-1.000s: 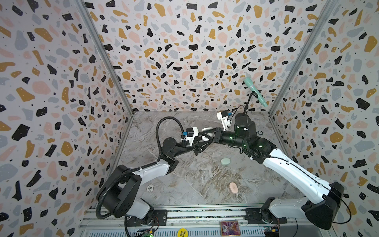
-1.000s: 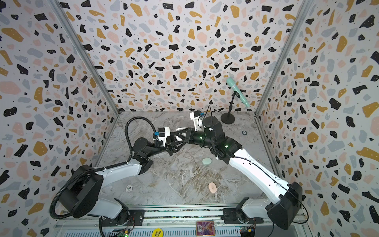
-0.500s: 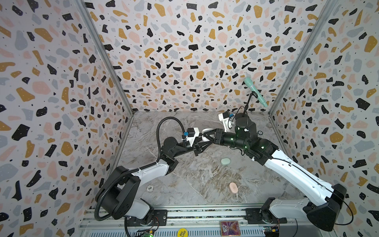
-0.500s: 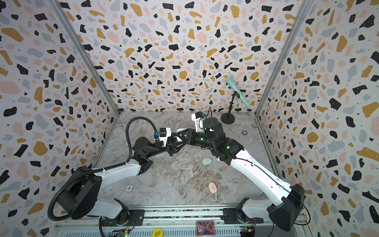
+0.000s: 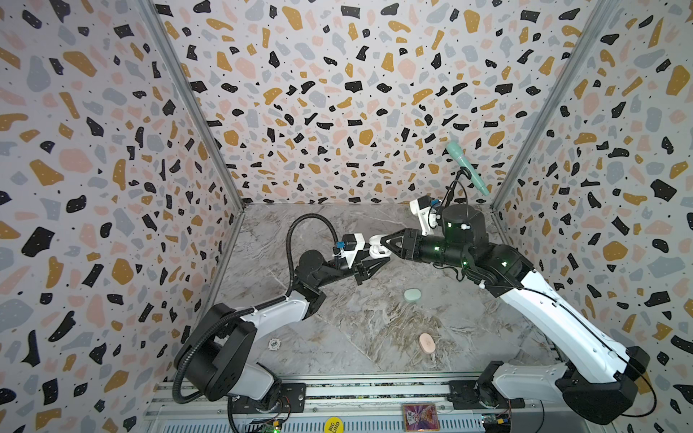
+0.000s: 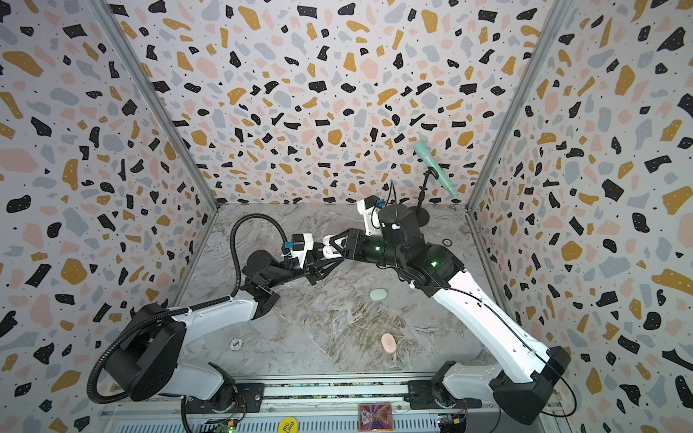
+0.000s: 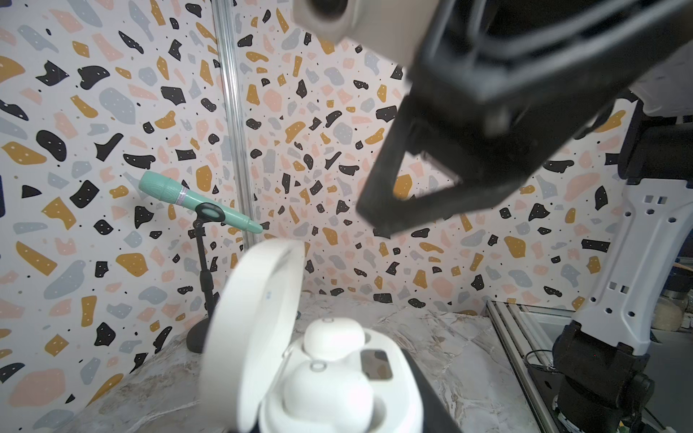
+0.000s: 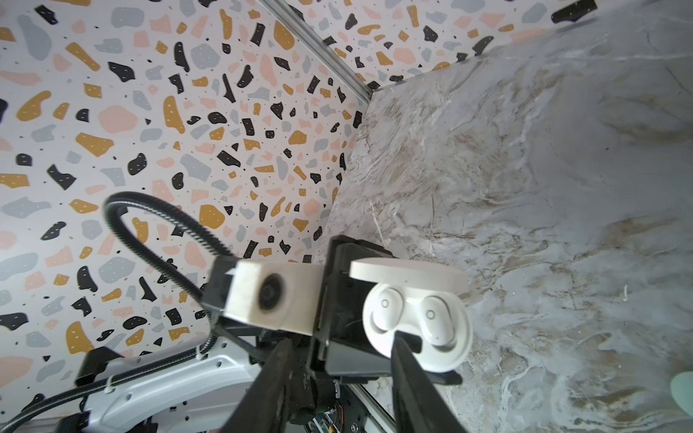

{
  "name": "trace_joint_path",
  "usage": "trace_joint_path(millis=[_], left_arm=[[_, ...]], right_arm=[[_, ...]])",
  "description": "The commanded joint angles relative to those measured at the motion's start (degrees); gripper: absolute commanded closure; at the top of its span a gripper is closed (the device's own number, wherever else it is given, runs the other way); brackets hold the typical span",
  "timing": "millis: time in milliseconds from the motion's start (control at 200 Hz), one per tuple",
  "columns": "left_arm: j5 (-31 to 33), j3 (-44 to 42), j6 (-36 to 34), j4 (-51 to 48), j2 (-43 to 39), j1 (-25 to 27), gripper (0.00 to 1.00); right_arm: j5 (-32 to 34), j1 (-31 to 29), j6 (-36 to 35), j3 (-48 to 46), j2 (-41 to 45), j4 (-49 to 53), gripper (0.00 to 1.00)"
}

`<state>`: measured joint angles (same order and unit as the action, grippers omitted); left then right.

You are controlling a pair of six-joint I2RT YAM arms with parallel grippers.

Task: Insert the wireless bluetooth earbuds into the charging case
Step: 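Open the right gripper and withdraw it from the case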

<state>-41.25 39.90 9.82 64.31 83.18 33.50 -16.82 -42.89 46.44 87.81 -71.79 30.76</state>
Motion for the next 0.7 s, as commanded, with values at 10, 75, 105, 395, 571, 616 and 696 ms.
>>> trace_joint_path(millis=[10,75,105,395,571,616,696], left_arm=[[-0.6,0.4,-0.4,3.7,0.2,0.2,0.68],[-1.1,0.3,0.0,4.0,0.2,0.2,0.68],[-1.2,0.3,0.2,4.1,0.3,0.2,0.68],[-2.3,0.4,0.4,3.7,0.0,0.3,0.68],[-2.3,1.0,0.2,3.4,0.2,0.3,0.68],[-2.3,1.3,0.0,3.0,0.2,0.2,0.68],[-2.3,1.6,-0.2,2.8,0.4,0.2,0.68]], right_arm=[[1.3,1.4,-5.1,6.9,-1.3,8.3,0.53],[1.1,3.3,-6.9,8.6,-2.8,9.9,0.52],[0.8,4.1,-7.9,9.5,-3.8,10.5,0.52],[-0.2,5.8,-15.9,23.9,-17.1,17.4,0.52],[-0.2,4.8,-16.3,23.9,-18.1,19.2,0.55],[0.2,4.3,-15.8,21.9,-16.8,18.5,0.55],[0.6,4.0,-14.3,17.8,-14.2,17.2,0.56]])
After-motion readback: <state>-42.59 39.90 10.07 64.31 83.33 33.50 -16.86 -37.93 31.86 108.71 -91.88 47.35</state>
